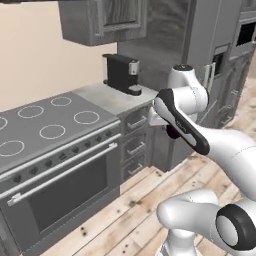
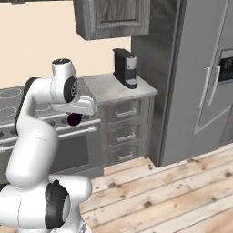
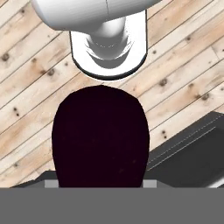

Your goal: Turn on the sink faucet. Then move the eggplant from the counter to the sink. Turn off the sink. Move the vegetable from the sink to the pot next to the stove. Finally move the pot to the front right burner.

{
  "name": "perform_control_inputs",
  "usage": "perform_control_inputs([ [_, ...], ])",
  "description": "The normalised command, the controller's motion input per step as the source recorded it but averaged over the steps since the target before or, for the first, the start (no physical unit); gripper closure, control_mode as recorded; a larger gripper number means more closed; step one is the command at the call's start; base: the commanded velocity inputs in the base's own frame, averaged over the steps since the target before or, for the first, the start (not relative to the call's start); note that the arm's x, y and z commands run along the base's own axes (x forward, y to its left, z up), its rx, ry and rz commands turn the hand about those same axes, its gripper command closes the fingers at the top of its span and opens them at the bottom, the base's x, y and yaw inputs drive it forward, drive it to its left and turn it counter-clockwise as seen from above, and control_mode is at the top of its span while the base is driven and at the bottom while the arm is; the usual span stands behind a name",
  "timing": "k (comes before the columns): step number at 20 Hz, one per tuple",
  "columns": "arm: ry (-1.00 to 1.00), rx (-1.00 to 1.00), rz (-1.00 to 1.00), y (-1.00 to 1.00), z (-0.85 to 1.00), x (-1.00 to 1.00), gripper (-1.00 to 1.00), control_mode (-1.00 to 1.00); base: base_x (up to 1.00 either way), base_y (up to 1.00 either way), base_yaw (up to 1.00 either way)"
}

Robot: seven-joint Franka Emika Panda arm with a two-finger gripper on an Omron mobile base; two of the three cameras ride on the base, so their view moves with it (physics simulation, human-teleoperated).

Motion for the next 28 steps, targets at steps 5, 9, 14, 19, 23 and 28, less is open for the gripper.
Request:
perform_control_inputs([
  [5,0.00,0.00,0.00,0.00,0.00,0.00,1.00,1.00,-0.02,0.21,0.52],
  [9,0.00,0.00,0.00,0.00,0.00,0.00,1.00,1.00,0.00,0.20,0.50],
  [14,0.00,0.00,0.00,0.00,0.00,0.00,1.00,1.00,0.00,0.11,0.28],
  [19,0.00,0.00,0.00,0.00,0.00,0.00,1.00,1.00,0.04,0.14,0.00],
  [23,0.00,0.00,0.00,0.00,0.00,0.00,1.00,1.00,0.18,0.31,0.00],
  [28,0.00,0.00,0.00,0.00,0.00,0.00,1.00,1.00,0.17,0.41,0.00],
])
